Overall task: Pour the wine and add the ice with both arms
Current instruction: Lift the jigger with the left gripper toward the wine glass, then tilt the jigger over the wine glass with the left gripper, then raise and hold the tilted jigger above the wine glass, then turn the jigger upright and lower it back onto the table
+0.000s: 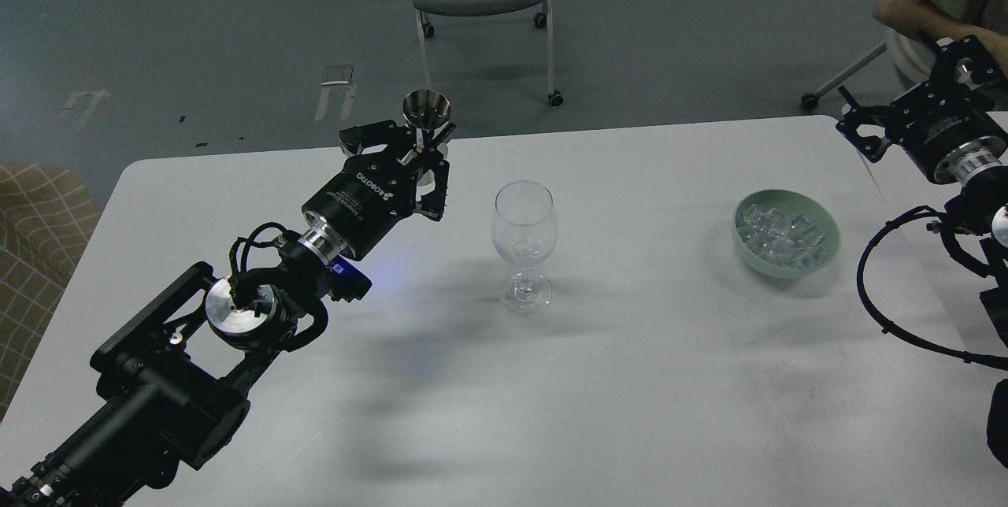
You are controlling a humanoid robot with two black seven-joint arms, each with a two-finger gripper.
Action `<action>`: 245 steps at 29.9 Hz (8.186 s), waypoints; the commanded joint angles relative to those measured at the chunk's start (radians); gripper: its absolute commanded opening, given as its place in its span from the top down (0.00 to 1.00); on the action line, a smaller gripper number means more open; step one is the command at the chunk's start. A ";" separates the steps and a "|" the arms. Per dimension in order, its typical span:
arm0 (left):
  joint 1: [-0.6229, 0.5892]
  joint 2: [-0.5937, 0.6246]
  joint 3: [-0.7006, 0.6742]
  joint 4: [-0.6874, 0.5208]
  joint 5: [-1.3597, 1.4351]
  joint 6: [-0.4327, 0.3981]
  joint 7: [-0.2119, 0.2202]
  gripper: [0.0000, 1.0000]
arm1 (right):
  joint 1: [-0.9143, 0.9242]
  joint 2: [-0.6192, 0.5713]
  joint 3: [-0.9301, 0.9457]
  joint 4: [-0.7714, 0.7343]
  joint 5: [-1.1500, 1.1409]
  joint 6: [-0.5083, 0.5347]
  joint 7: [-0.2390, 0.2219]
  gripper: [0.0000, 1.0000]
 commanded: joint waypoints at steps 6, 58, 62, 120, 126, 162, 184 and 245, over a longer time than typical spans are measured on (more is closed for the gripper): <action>-0.017 0.001 0.033 0.010 0.093 0.035 0.006 1.00 | 0.001 0.000 0.000 0.000 0.000 0.000 0.000 0.00; -0.060 0.001 0.056 0.000 0.513 0.123 0.059 1.00 | 0.010 0.000 -0.002 0.001 0.000 0.000 0.000 0.00; -0.080 0.007 0.057 0.000 0.515 0.127 0.059 1.00 | 0.010 0.000 -0.003 0.000 0.000 0.000 0.000 0.00; -0.132 0.061 0.077 -0.082 0.939 0.126 0.134 1.00 | 0.012 -0.002 -0.003 0.000 -0.003 0.000 0.000 0.00; -0.132 0.070 0.077 -0.097 0.953 0.126 0.136 1.00 | 0.012 -0.006 -0.003 0.003 -0.003 0.000 0.000 0.00; -0.224 0.086 0.073 -0.172 1.216 0.155 0.252 1.00 | 0.015 -0.023 0.000 0.012 0.000 0.000 0.000 0.00; -0.278 0.102 0.073 -0.244 1.335 0.154 0.326 1.00 | 0.010 -0.039 0.001 0.037 0.003 0.000 -0.002 0.00; -0.026 0.126 -0.275 -0.376 1.299 0.157 0.383 1.00 | 0.009 -0.054 -0.008 0.038 -0.001 0.000 -0.002 0.00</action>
